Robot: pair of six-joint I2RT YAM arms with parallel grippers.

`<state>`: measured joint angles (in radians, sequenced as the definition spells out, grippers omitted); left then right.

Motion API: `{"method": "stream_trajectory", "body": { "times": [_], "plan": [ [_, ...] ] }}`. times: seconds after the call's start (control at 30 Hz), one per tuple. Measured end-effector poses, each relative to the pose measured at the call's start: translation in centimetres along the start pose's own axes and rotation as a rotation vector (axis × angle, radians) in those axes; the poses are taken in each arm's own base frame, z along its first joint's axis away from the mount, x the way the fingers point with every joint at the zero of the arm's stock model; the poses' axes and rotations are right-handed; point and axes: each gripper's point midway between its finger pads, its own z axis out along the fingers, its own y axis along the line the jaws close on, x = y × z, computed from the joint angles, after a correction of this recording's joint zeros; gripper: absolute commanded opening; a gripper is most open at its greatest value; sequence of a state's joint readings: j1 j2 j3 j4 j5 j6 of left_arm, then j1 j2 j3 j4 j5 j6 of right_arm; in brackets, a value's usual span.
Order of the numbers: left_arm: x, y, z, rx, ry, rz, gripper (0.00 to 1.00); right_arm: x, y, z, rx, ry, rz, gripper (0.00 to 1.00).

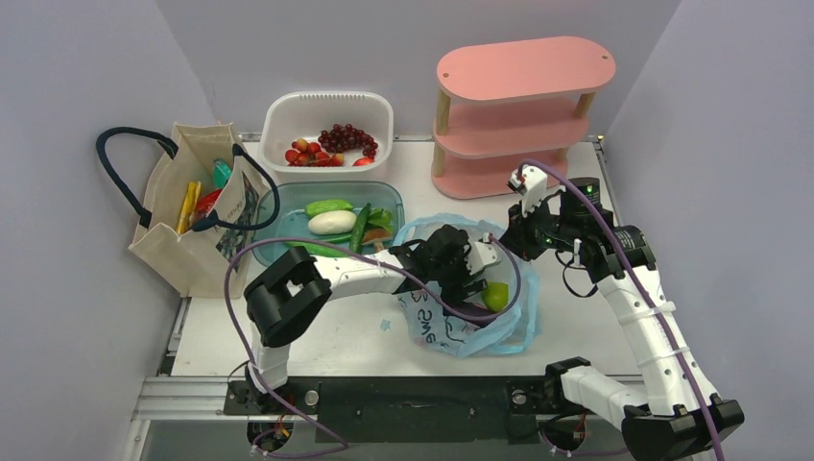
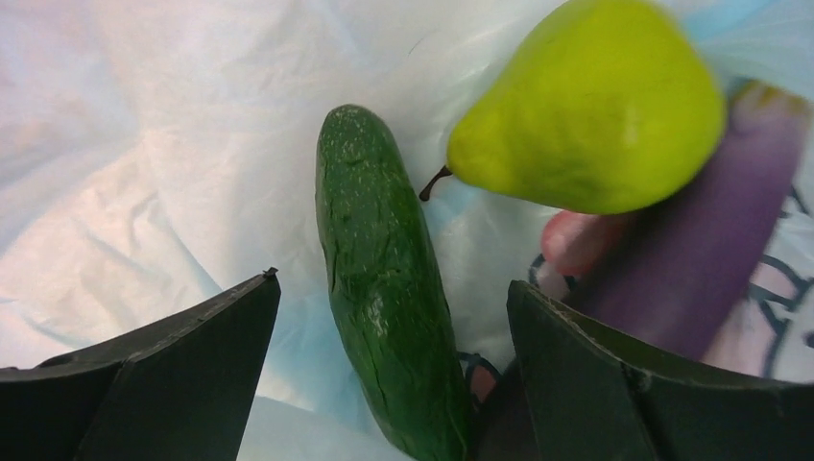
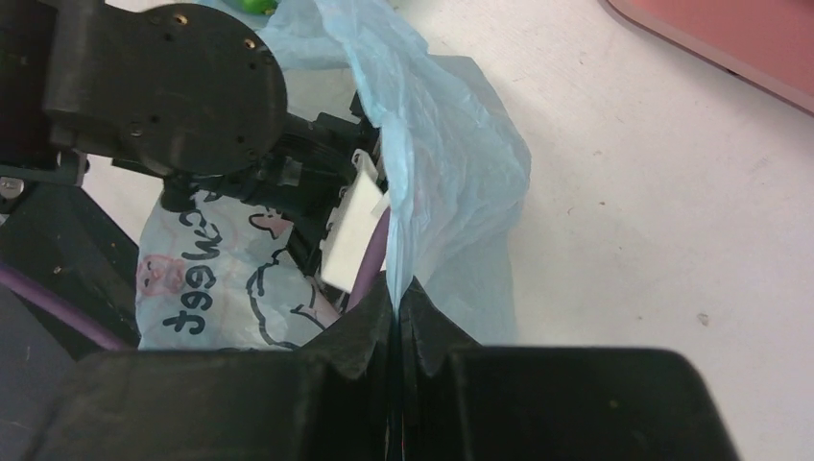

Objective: Untie the knot of the grocery bags and take out the mixed food

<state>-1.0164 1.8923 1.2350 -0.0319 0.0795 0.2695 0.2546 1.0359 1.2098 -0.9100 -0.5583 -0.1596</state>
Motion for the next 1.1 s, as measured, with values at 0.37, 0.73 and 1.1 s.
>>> {"method": "stream_trajectory", "body": {
  "times": [0.37,0.73,1.1],
  "plan": [
    [4.9,2.6,2.3,-0.068,0.113,-0.176,0.64,0.7,-0.4,0.3,0.011,0.015,0.008,0.0],
    [-0.1,0.5,-3.2,0.025,-0.097,-0.123,0.3,1.0,-0.3,0.2,0.011,0.015,0.005,0.0],
    [-9.4,-4.1,-12.1,0.19,-0.437,0.105,0.29,1.2,-0.6,0.3,0.021,0.013,0.02,0.0]
  ]
}}
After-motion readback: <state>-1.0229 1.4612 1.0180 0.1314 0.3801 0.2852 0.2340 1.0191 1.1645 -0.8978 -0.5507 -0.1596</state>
